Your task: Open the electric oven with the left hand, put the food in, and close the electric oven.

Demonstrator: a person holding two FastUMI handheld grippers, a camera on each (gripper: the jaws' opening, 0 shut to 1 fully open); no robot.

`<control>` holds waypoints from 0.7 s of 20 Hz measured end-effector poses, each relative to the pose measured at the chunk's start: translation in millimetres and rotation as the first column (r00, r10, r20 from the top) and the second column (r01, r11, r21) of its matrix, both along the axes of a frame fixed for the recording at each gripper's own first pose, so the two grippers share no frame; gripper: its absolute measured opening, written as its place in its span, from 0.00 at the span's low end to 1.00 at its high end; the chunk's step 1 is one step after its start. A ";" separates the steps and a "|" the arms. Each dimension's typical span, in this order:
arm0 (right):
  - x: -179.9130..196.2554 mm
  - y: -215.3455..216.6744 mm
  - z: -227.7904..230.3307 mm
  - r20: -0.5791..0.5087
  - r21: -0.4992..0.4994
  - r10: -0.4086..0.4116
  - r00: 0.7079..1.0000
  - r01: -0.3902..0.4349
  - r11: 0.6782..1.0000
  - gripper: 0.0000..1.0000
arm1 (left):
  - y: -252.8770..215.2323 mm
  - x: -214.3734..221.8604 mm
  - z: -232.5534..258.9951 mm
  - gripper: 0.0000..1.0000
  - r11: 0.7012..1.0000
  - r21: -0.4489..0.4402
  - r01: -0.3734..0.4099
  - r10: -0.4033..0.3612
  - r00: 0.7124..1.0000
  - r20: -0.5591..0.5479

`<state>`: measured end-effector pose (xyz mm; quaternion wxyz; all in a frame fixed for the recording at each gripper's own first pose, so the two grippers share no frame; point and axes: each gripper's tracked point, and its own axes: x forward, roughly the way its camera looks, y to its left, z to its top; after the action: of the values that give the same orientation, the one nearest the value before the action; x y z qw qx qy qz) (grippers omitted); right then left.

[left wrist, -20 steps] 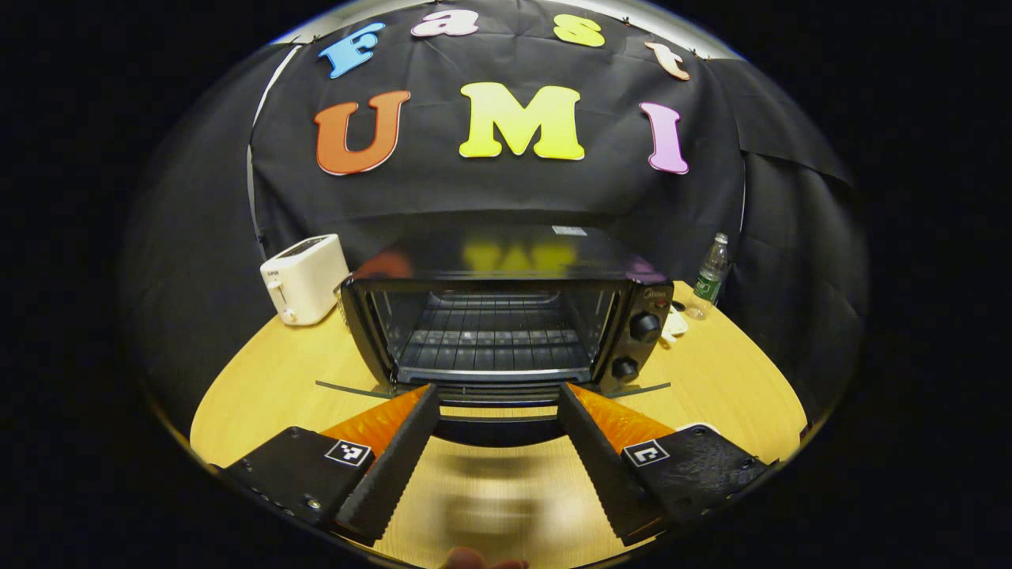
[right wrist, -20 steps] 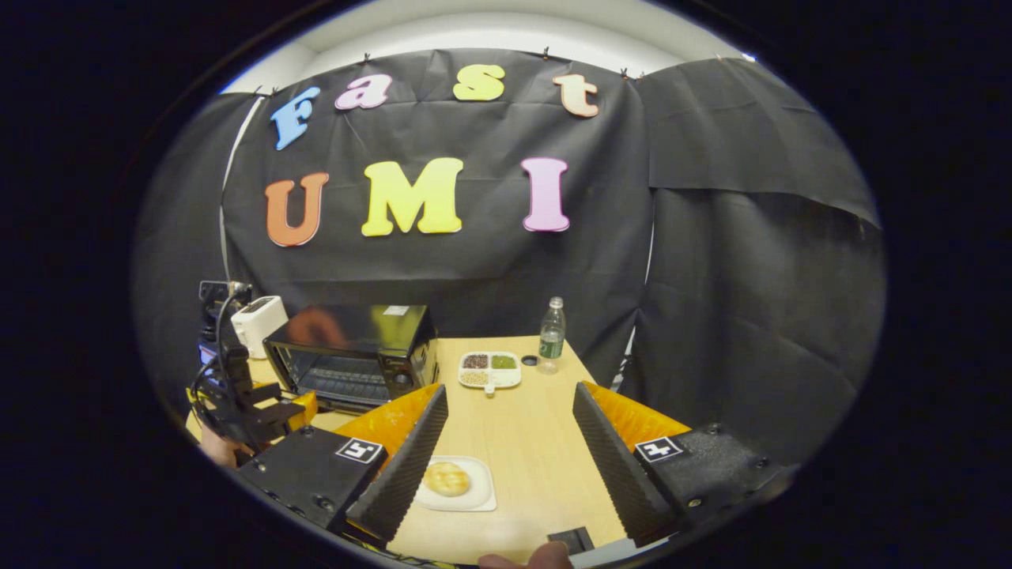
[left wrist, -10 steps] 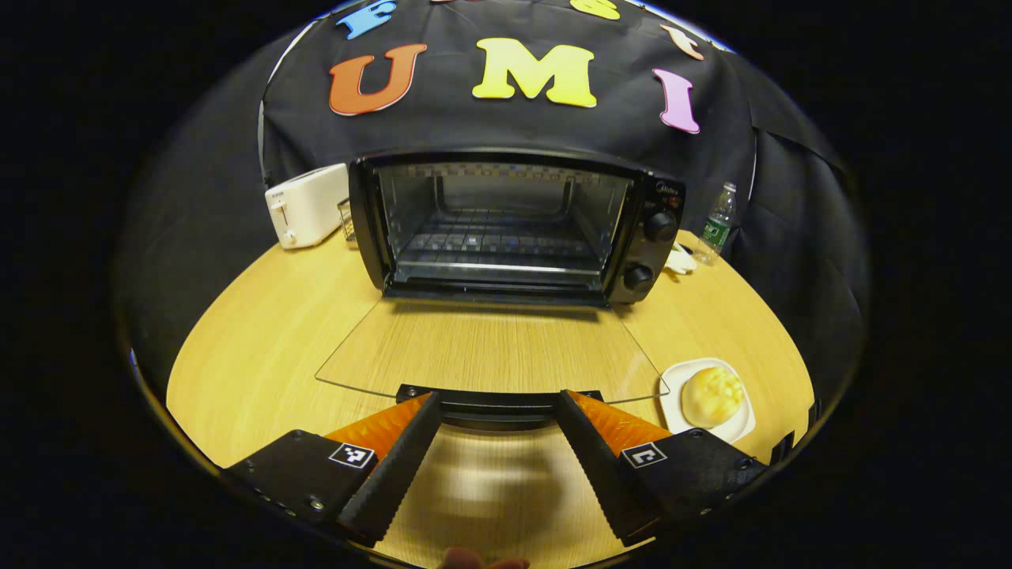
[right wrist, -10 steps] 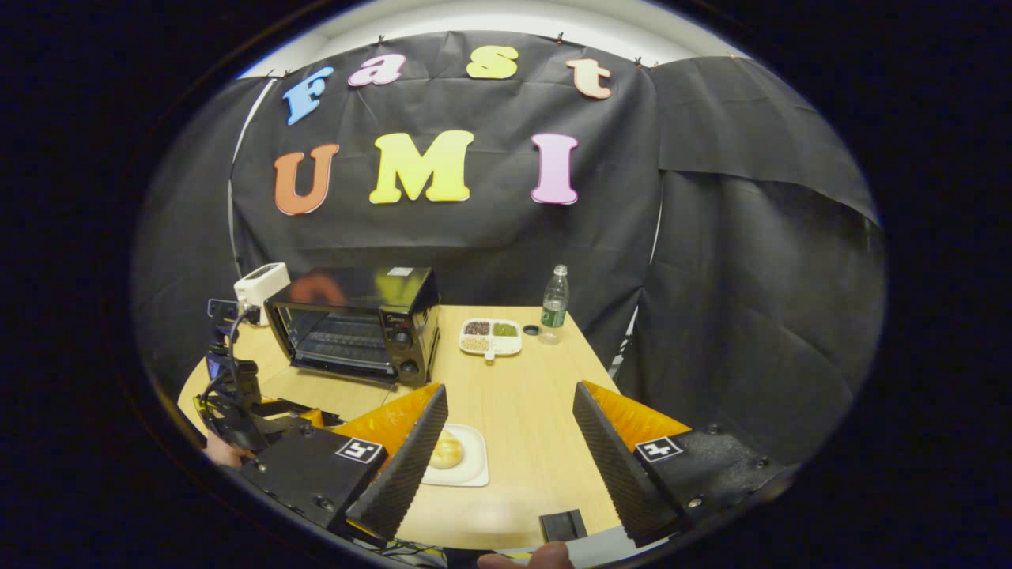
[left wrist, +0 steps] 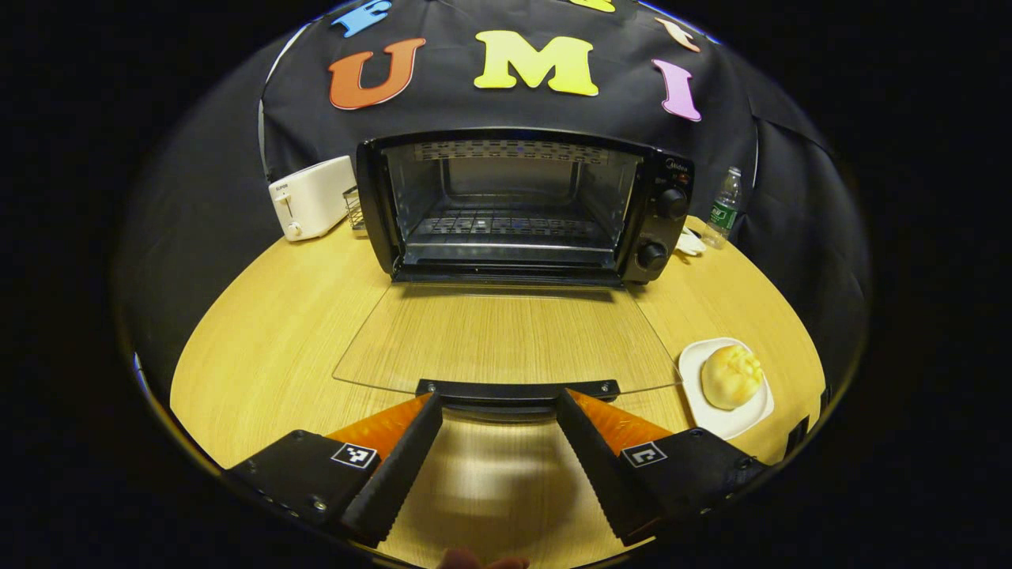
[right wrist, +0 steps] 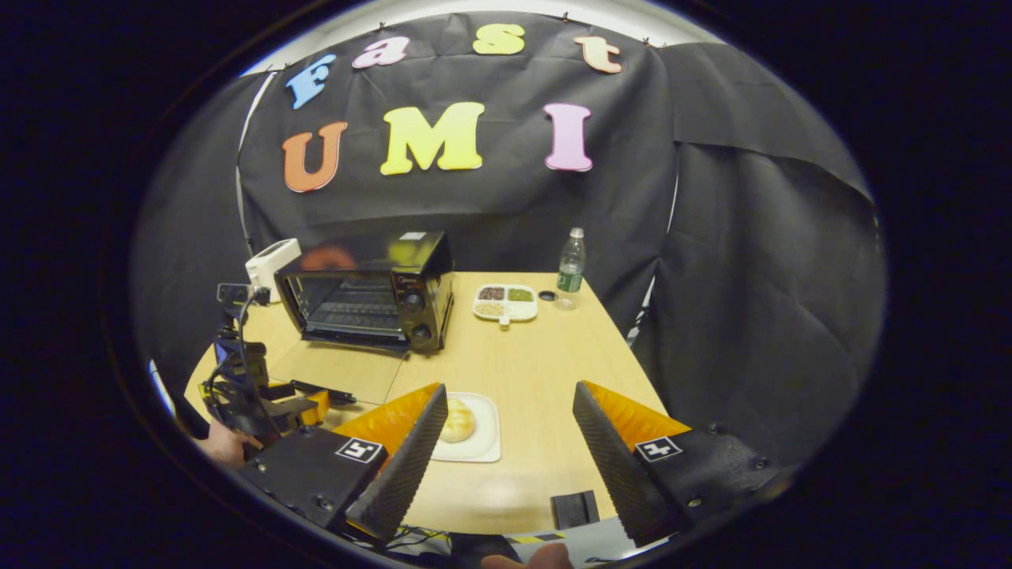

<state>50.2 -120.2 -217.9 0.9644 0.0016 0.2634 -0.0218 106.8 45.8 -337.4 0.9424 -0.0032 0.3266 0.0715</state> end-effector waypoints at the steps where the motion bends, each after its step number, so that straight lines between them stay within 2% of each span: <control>1: -0.3 7.4 -6.9 -0.018 0.012 0.027 0.999 -0.027 1.000 0.99 | -0.4 0.2 5.9 0.96 1.000 -0.009 0.001 -0.001 1.000 0.016; 3: 0.6 26.2 -26.4 -0.056 0.053 0.103 0.993 -0.100 0.994 0.99 | -2.9 -4.7 21.3 0.95 1.000 -0.026 0.002 -0.001 0.999 0.039; 5: 1.9 32.9 -45.0 -0.081 0.065 0.135 0.988 -0.130 0.989 0.99 | -6.4 -15.0 48.2 0.95 1.000 -0.030 0.006 -0.003 0.997 0.083; 6: 3.6 36.6 -55.9 -0.091 0.061 0.146 0.985 -0.141 0.988 0.99 | -7.9 -21.7 64.3 0.87 1.000 -0.029 0.008 -0.005 0.994 0.112; 7: 5.3 40.6 -66.9 -0.102 0.060 0.157 0.982 -0.151 0.987 0.99 | -9.0 -29.7 81.1 0.95 1.000 -0.026 0.007 -0.003 0.991 0.137; 14: 35.1 58.1 -144.8 -0.169 0.032 0.202 0.965 -0.199 0.979 0.99 | -2.0 -71.2 184.4 0.94 0.999 0.024 -0.025 0.017 0.954 0.299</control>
<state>85.2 -62.0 -362.7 0.9355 -0.0200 0.3442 0.0778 35.6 43.8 -153.0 0.9801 -0.0044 0.1793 0.0846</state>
